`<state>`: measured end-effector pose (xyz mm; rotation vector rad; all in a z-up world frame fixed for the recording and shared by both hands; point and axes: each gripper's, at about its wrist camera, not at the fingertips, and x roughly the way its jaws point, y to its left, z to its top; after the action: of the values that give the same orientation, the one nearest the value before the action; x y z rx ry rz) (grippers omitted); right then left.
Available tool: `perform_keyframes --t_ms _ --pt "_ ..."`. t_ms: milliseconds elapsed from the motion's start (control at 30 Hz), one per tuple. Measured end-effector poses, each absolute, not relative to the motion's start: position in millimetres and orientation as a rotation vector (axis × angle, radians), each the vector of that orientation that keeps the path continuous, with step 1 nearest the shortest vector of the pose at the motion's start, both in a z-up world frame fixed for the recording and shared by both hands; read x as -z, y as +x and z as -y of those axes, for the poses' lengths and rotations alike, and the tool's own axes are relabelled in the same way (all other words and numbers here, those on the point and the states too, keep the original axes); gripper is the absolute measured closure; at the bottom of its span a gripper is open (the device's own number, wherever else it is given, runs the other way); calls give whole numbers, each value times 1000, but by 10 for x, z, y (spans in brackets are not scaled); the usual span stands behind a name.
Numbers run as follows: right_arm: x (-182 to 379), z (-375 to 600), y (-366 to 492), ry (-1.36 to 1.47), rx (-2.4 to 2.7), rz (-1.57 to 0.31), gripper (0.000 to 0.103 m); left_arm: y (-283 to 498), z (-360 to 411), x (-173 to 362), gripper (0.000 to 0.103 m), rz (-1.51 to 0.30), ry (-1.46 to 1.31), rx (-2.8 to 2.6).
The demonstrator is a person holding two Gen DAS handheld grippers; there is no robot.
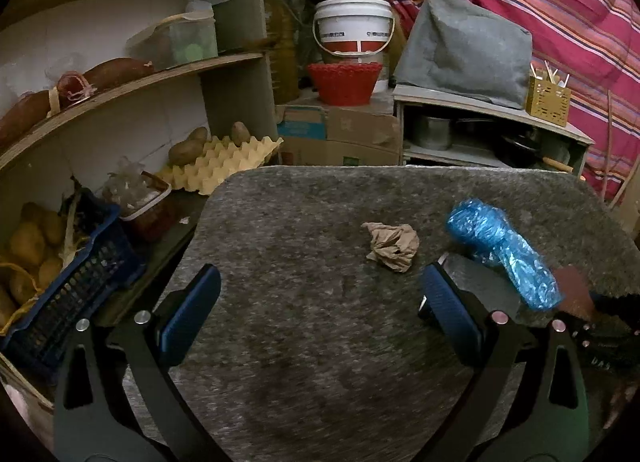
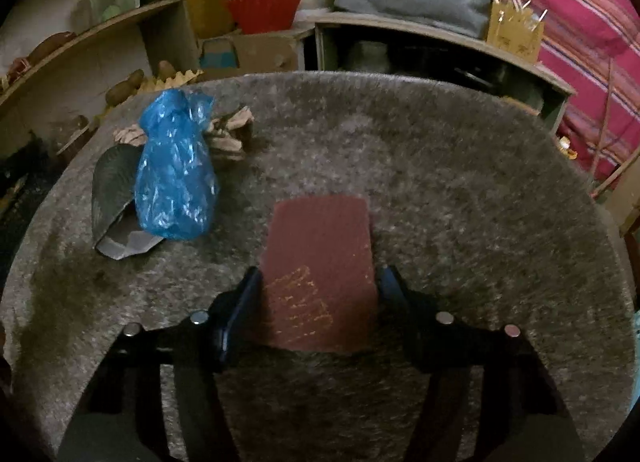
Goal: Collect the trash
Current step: 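Return the right tool to the table and grasp the small brown sandpaper piece, then grasp the blue plastic bag with the left tool while the right tool holds the sandpaper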
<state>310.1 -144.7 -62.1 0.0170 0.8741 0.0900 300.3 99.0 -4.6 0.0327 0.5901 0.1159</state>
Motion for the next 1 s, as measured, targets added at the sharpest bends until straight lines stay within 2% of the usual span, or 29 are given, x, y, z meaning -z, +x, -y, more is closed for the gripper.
perform_keyframes --t_ms 67,133,533,800,833,900,933,967,1000 --pt "638 1451 3114 27 -90 -881 41 3024 -961 45 5 -594 27 -112" --pt "633 1455 3109 29 -106 -875 47 3045 -920 43 5 -598 18 -108" --pt "339 2191 2917 78 -16 -770 47 3264 -373 -53 5 -627 -80 -38" --pt "258 2747 2765 86 59 -748 47 3628 295 161 7 -691 86 -53" --pt "251 2829 2737 88 71 -745 47 3675 311 202 11 -703 88 -55" --pt "236 2998 2675 100 92 -739 47 3781 304 297 29 -743 74 -50" --pt "227 3061 2650 108 100 -735 47 3824 291 331 44 -762 58 -41" --pt "216 3137 2624 117 109 -731 47 3841 277 357 50 -773 39 -29" --pt "206 3192 2603 123 115 -728 47 3847 267 368 52 -773 22 -24"
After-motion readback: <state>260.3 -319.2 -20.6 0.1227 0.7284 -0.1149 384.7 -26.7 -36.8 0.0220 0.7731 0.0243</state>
